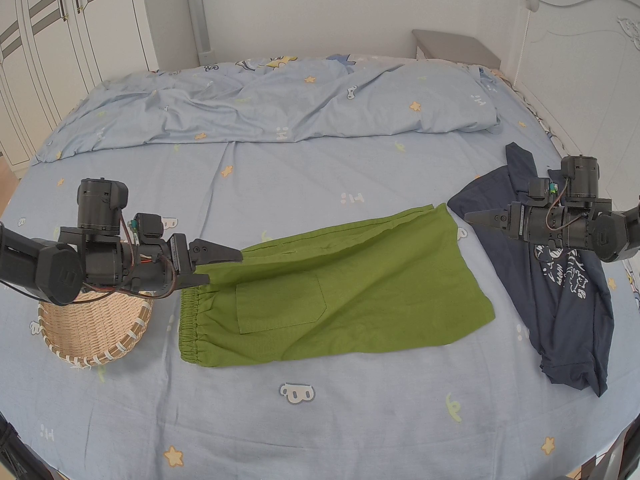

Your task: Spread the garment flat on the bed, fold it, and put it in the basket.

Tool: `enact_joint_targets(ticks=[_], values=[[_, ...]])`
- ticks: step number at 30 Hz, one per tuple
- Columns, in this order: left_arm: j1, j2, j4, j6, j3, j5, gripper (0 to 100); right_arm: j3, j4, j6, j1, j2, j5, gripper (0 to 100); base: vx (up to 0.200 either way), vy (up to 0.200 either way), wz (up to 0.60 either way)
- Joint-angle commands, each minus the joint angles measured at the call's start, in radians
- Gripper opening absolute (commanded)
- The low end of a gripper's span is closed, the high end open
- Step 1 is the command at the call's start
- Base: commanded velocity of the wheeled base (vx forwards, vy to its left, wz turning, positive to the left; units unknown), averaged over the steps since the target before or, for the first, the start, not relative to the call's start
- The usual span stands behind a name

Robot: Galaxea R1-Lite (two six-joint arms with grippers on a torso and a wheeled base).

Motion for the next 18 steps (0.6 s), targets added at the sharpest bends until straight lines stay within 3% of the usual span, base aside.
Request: enact_joint_targets(ticks=[1,9,18], values=[[-0.057,0.113,-0.038,-0.044,-0.018,-0.002,100,0.07,-0.023,0.031,-0.016,-0.08,0.008,100,0.0,0.0,0.0],[-0.077,0.254,-0.111,-0.048,-0.109,0.029,100,0.065,-0.031,0.03,-0.028,-0.07,0.005,100,0.0,0.0,0.0],[-0.058,0.353,-0.434,-0.199,-0.109,0.193,100,0.064,-0.031,0.028,-0.028,-0.069,0.007,100,0.0,0.0,0.0]])
